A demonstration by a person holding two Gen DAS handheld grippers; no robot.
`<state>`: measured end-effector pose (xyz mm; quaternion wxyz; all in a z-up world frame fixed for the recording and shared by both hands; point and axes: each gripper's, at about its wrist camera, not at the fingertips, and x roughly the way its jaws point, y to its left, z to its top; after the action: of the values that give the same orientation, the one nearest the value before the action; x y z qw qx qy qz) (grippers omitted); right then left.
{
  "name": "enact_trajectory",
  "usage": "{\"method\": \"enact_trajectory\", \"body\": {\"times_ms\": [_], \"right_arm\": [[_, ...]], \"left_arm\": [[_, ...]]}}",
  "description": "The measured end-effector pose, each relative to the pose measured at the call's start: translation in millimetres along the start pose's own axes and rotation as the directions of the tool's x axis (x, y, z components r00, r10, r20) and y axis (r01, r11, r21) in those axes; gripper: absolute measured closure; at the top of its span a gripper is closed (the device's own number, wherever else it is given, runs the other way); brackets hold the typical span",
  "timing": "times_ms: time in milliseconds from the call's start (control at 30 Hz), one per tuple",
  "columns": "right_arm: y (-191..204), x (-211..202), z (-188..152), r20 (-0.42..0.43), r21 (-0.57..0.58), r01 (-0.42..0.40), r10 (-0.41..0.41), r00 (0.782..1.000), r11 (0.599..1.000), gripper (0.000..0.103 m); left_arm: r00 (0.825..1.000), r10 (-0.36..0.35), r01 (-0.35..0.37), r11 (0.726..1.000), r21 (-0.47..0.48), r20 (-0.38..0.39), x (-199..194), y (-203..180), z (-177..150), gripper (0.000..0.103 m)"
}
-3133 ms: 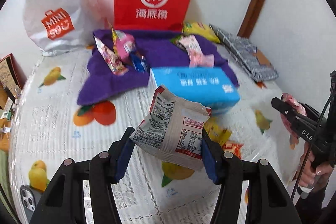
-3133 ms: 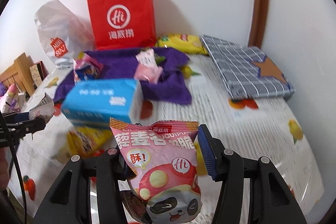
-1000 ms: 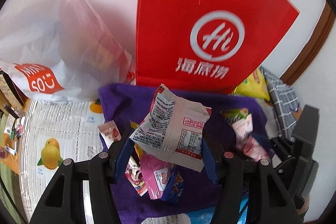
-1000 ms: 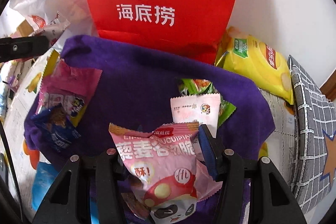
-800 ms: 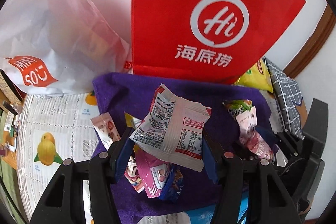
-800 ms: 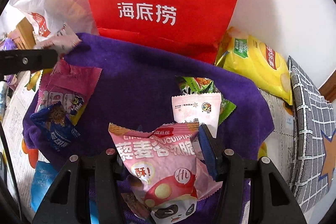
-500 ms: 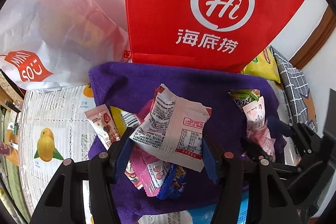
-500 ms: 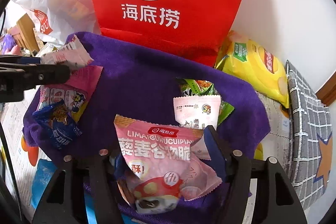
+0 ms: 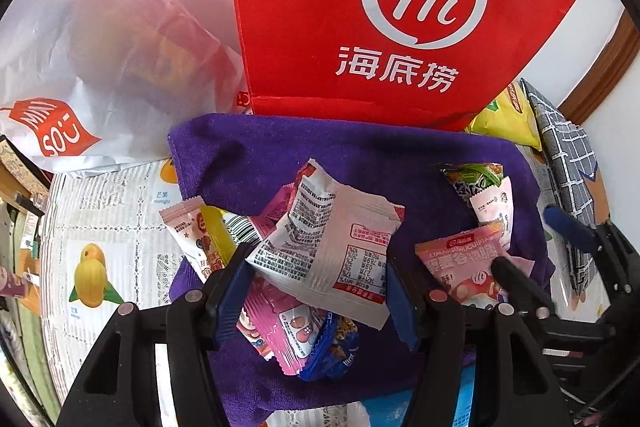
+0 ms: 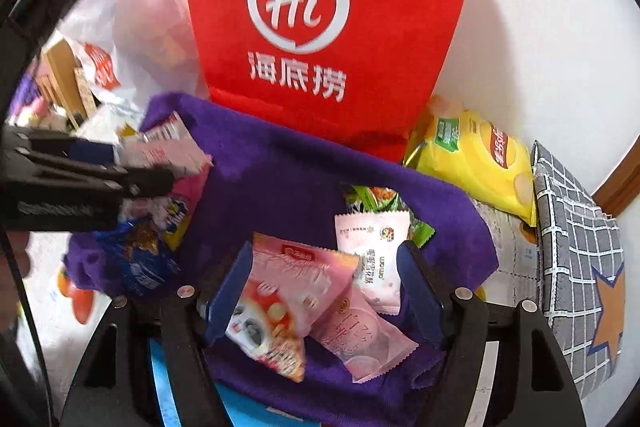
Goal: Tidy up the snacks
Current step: 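Open the right gripper dropping the panda bag on the towel while the left releases its packet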
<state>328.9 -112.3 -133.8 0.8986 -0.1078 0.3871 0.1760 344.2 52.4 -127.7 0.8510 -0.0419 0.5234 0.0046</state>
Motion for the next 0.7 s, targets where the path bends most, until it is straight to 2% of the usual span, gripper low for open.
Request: {"method": "enact_trajectory", "body": {"times_ms": [133,367,600,700], "right_arm": [[-7.2,-10.1,2.5,0.037,0.044,-0.006,0.004,0.999,0.999,0.029],[-17.1,-18.3,5.5,0.049,0.102,-0.019,0.014,0.999,0.995,0.027],[-21.5,-28.3,8.4,0.059,0.155,0.023,-0.032,0.998,0.988,0.023],[-26.0,-36.1,8.5,0.092,0.196,0.031,-0.049,0.995,0.980,0.023]], "left_arm": [[1.000,-0.002,0.002,1.000,0.000,-0.003,0.4,-0.5,-0.1,0.040],[0.999,-0.038,0.037,0.999,0.011,0.009,-6.4,-6.0,-0.9,0.039],[0.997,-0.058,0.057,0.998,0.011,0.043,-21.7,-5.5,-1.4,0.039],[0.996,-0.061,0.060,0.998,0.012,0.060,-30.4,-5.1,-1.9,0.039]]}}
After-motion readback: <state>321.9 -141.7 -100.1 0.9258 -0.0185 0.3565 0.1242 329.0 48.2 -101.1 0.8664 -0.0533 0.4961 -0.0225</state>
